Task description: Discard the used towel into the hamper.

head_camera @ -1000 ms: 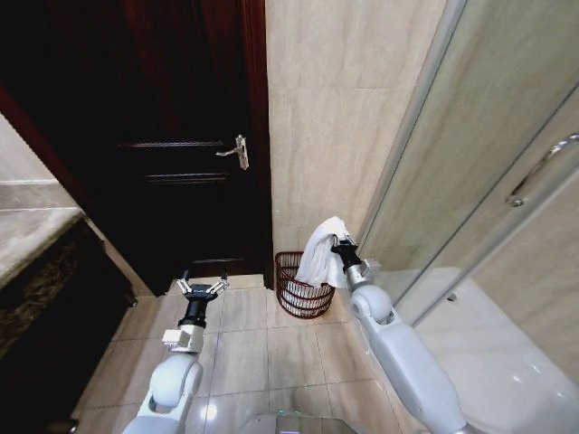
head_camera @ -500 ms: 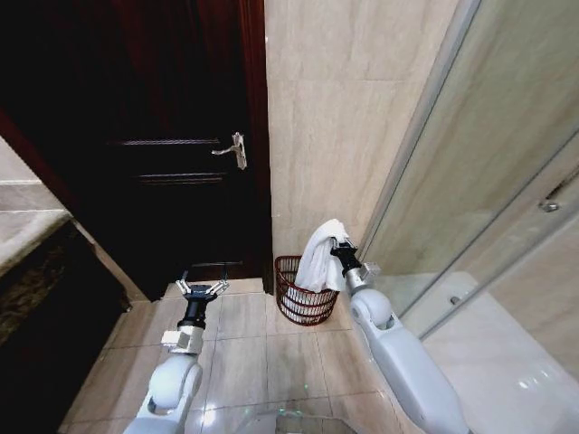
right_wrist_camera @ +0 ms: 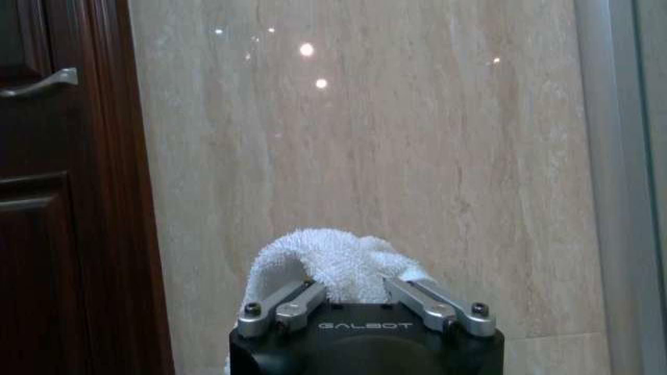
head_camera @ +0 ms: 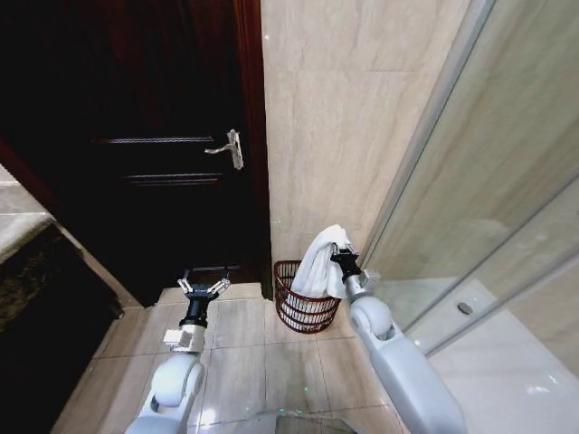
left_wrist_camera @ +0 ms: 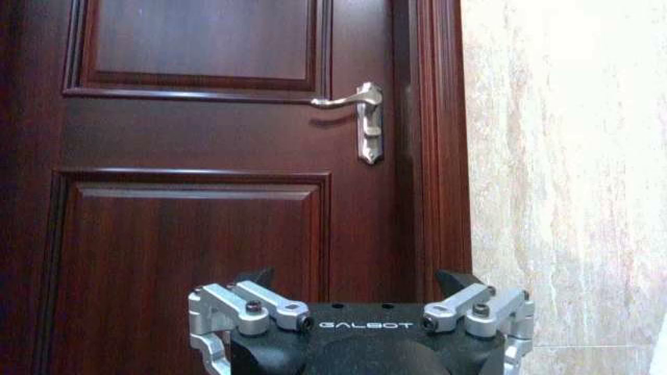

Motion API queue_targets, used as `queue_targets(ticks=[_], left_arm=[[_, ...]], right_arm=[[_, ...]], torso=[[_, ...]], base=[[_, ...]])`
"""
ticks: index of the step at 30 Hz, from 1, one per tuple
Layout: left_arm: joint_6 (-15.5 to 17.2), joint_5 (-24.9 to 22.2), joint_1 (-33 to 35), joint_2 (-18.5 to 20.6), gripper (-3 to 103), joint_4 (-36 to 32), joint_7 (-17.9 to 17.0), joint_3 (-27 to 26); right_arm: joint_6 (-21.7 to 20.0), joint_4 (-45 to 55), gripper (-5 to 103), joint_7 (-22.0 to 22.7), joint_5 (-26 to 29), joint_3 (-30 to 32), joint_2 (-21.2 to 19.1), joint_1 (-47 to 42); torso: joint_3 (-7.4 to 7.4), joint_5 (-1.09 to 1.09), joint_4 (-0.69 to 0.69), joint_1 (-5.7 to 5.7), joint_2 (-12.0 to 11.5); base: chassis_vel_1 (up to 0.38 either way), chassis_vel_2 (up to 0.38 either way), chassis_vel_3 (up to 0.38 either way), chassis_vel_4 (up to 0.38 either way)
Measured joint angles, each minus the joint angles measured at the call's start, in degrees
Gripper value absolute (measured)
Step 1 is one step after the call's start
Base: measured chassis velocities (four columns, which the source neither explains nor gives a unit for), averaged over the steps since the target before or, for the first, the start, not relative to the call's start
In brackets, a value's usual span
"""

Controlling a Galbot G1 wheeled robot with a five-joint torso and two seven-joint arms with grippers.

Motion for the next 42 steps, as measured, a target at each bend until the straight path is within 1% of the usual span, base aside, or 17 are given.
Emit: queue_targets(ticks=[6, 13, 18, 27, 30, 36, 42], left_arm=[[0.02, 0.02, 0.17, -0.05, 100, -0.32, 0.00, -0.02], [0.01, 0.02, 0.49, -0.20, 100, -0.65, 0.00, -0.19], [-1.01, 0.01, 0.57, -0.45, 100, -0.87, -0.44, -0.18], [-1.01, 0.37, 1.44, -1.23, 100, -1.63, -0.67, -0.19], [-0.51, 0.60, 1.86, -1.55, 100, -2.26, -0.67, -0.19], [-0.17, 0.68, 2.05, -1.33, 100, -2.60, -0.70, -0.30], [0.00, 0.99, 2.36, -2.01, 100, -2.57, -0.71, 0.11]], right_arm=[[-0.26, 2.19, 8, 1.16, -0.70, 0.40, -0.43, -2.36], [-0.12, 3.15, 8, 1.36, -1.47, 0.87, -0.36, -4.36], [0.22, 3.96, 8, 1.42, -2.10, 0.85, -0.16, -4.99], [0.63, 4.15, 8, 1.73, -2.42, 0.95, -0.02, -5.43], [0.04, 4.79, 8, 2.51, -2.38, 1.33, -0.14, -5.34], [-0.44, 4.83, 8, 2.04, -1.44, 2.30, -1.10, -4.84], [0.36, 5.36, 8, 1.58, -0.80, 2.75, -1.58, -5.72]], torso=[[-0.89, 0.00, 0.00, -0.64, -1.53], [-1.85, 0.00, 0.00, -1.29, -3.15], [-2.49, 0.00, 0.00, -1.82, -4.31], [-2.56, 0.00, 0.00, -1.91, -4.49], [-2.50, 0.01, 0.00, -1.86, -4.37], [-2.42, 0.00, 0.00, -1.80, -4.21], [-2.34, 0.00, 0.00, -1.75, -4.08]], base=[[-0.036, 0.028, 0.033, -0.039], [-0.031, 0.016, 0.025, -0.020], [0.000, 0.000, 0.000, 0.000], [-0.023, 0.026, 0.022, -0.024], [-0.010, 0.019, 0.015, -0.007], [0.000, 0.000, 0.000, 0.000], [0.000, 0.000, 0.000, 0.000]])
